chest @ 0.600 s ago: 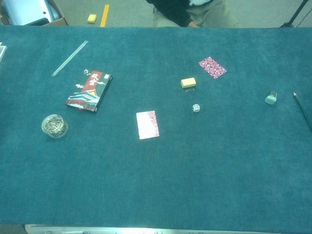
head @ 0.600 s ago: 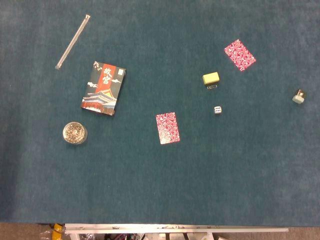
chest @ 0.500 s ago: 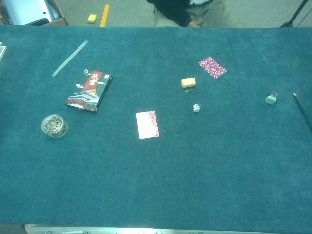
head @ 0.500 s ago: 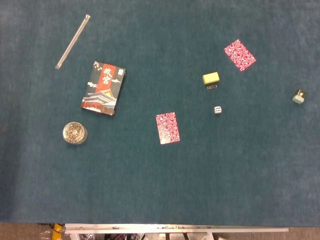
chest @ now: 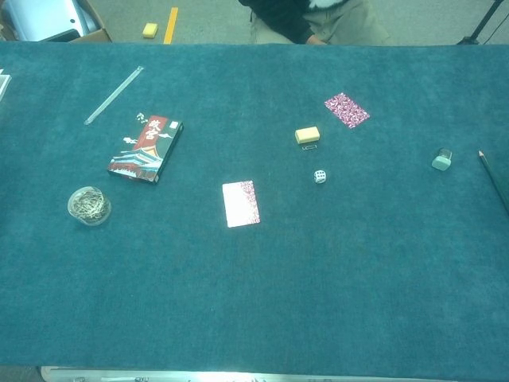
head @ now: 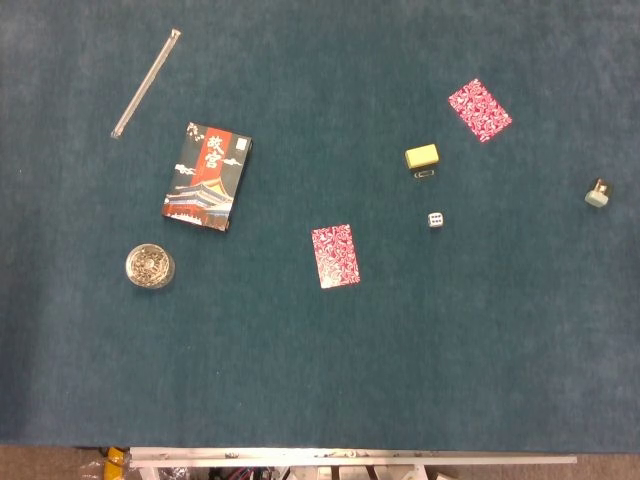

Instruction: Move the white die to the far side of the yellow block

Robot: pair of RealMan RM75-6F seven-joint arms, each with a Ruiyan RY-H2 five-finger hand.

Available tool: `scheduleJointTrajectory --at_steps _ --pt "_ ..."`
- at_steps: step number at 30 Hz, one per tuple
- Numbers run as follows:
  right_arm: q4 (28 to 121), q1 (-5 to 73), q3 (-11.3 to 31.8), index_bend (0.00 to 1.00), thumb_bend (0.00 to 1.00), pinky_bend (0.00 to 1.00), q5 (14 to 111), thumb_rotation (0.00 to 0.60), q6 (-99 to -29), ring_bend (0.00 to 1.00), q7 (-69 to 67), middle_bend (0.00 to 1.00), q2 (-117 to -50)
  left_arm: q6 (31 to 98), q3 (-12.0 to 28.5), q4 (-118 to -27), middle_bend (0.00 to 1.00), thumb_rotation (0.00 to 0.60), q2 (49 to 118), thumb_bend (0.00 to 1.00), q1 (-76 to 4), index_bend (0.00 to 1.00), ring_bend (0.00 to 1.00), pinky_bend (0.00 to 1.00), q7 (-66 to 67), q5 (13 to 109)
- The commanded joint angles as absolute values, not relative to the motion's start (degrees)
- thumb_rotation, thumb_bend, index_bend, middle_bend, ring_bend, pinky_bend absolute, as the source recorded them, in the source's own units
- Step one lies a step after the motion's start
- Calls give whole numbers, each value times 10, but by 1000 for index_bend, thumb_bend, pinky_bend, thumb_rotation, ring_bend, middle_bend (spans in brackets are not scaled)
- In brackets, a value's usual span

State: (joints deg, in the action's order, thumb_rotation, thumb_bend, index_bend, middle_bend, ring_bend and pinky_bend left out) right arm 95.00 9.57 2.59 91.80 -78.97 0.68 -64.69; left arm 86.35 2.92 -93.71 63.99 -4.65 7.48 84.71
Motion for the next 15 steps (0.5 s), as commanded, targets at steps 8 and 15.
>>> scheduleJointTrajectory --at_steps 8,15 --pt "1005 185 56 530 161 272 895 600 -680 246 79 337 -669 865 28 -930 202 600 638 267 -45 242 132 134 60 851" --pt "1007 242 85 549 163 139 796 600 -597 208 158 337 -717 866 27 -913 202 600 641 267 -42 242 133 134 39 850"
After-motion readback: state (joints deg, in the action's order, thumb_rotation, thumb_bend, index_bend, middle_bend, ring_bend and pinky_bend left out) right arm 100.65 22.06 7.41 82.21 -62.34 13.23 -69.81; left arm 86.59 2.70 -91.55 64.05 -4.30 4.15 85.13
